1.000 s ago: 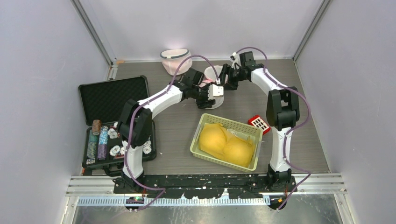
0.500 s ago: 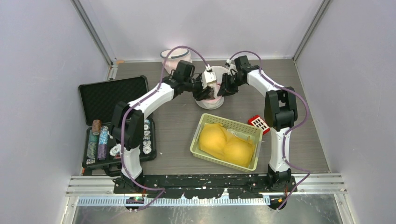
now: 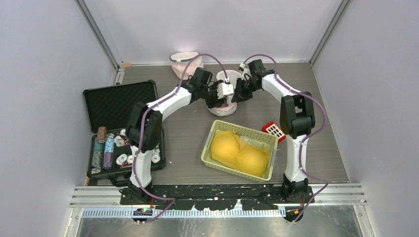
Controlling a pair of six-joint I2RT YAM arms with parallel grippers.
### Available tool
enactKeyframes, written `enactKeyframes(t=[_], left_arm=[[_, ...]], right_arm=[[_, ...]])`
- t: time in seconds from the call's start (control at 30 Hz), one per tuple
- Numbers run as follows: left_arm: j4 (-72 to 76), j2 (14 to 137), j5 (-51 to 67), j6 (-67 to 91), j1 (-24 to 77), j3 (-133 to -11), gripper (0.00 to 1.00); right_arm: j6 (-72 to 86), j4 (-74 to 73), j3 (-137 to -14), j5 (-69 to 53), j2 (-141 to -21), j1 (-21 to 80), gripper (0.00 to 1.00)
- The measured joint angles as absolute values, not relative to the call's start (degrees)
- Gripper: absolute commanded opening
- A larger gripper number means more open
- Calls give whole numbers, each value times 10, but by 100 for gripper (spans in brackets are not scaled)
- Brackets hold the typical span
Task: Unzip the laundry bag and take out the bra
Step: Pick up the bra from the laundry bag.
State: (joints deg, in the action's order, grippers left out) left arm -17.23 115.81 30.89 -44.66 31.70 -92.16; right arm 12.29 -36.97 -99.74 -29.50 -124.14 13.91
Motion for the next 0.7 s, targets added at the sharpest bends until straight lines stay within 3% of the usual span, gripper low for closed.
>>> enactKeyframes(t=[0.17, 0.33, 0.5, 0.63, 0.7], left_arm=[[-228, 1185, 296, -515, 329, -933, 66], [-251, 1203, 266, -548, 344, -941, 62], [-256, 1220, 234, -542, 351, -960, 35], [-252, 1226, 211, -520, 350, -976, 3], [-244, 1226, 208, -503, 349, -976, 0]], right_arm=[[123, -370, -997, -295, -1241, 139, 12], [121, -370, -997, -292, -1241, 139, 6], [114, -370, -997, -283, -1241, 139, 1], [104, -370, -997, -272, -1241, 139, 1], [101, -370, -997, -268, -1241, 139, 1]])
